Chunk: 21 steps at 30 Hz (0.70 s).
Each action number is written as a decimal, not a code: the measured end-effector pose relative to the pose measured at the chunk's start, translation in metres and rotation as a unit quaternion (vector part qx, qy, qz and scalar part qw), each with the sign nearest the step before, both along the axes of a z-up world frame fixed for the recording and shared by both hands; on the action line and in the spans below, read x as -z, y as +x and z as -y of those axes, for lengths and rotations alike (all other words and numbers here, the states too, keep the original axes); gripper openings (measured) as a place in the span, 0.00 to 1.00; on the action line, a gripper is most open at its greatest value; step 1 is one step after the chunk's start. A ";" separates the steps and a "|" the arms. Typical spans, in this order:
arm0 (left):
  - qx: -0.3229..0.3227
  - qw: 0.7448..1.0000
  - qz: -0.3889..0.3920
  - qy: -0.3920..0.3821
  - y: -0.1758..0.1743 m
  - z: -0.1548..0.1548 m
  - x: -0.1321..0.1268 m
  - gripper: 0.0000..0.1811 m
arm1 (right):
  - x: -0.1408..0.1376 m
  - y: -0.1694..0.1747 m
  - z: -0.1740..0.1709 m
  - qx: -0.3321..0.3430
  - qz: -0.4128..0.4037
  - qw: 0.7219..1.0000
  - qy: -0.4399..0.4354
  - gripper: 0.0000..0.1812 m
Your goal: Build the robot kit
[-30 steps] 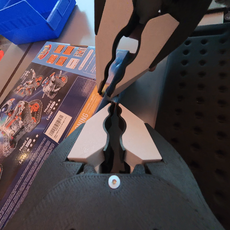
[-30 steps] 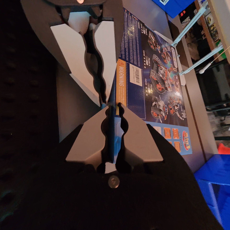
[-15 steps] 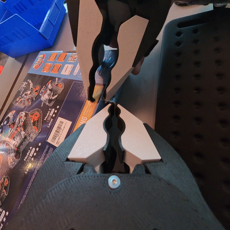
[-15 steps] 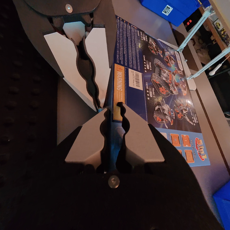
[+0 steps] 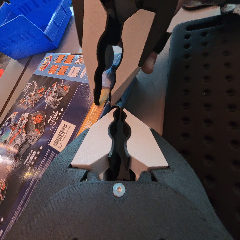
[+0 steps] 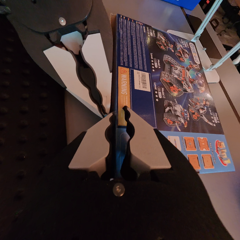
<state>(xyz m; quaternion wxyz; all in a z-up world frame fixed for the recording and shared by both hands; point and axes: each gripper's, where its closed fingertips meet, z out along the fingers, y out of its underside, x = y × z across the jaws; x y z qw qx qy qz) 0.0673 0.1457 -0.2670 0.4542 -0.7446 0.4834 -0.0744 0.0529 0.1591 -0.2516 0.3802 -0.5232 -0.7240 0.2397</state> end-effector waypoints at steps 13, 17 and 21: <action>-0.005 1.000 -0.005 0.004 0.003 0.004 0.002 0.01 | 0.010 0.015 0.016 0.179 0.030 0.981 -0.073 0.02; -0.005 1.000 -0.009 0.002 0.003 0.005 0.004 0.00 | 0.013 0.012 0.017 0.216 0.038 0.974 -0.058 0.05; -0.003 1.000 -0.003 -0.001 0.000 0.007 0.005 0.00 | 0.013 0.007 0.020 0.221 0.015 0.963 -0.157 0.03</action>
